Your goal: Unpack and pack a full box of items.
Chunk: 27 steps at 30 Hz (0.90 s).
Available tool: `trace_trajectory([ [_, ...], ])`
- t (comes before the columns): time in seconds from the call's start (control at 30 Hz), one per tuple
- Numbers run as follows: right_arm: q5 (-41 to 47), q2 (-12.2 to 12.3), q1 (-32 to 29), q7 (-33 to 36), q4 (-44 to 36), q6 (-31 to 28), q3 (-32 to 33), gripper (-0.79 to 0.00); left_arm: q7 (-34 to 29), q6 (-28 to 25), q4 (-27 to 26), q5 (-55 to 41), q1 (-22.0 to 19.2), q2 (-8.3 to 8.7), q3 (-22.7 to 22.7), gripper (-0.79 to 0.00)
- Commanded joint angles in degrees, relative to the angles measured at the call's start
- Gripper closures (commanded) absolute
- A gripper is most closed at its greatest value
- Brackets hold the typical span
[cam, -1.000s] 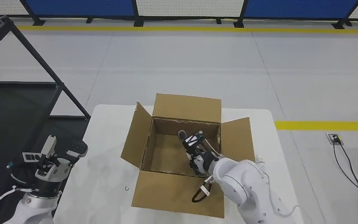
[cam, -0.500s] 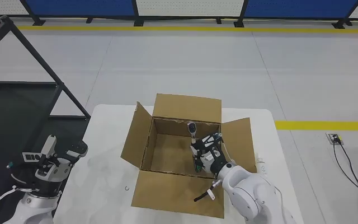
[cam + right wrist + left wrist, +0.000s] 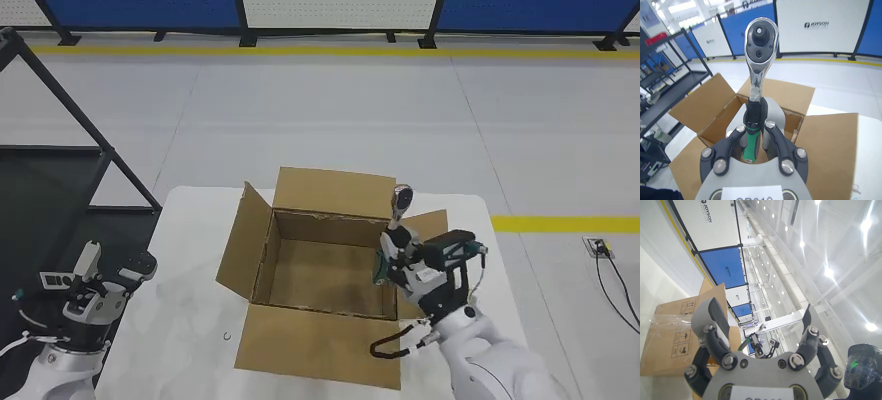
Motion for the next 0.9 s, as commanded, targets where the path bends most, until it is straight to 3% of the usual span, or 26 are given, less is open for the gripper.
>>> trace_trajectory([
  [0.0, 1.37, 0.22, -3.90, -2.38, -3.84, 0.30, 4.14, 0.000, 0.00, 0.00, 0.00, 0.00, 0.00, 0.00, 0.00, -0.785],
  [0.23, 7.69, 0.75, -13.52, -5.35, -7.94, -0.85, 17.27, 0.000, 0.00, 0.00, 0.00, 0.00, 0.00, 0.00, 0.00, -0.785],
  [0.47, 14.69, 1.15, -20.01, -1.29, -5.48, -2.42, 28.13, 0.000, 0.00, 0.00, 0.00, 0.00, 0.00, 0.00, 0.00, -0.785],
  [0.63, 17.77, 2.05, -17.97, 8.34, 1.25, -6.28, 31.83, 0.000, 0.00, 0.00, 0.00, 0.00, 0.00, 0.00, 0.00, -0.785],
  [0.87, 14.43, 3.43, -11.19, 21.38, 9.97, -9.82, 28.60, 0.000, 0.00, 0.00, 0.00, 0.00, 0.00, 0.00, 0.00, -0.785],
])
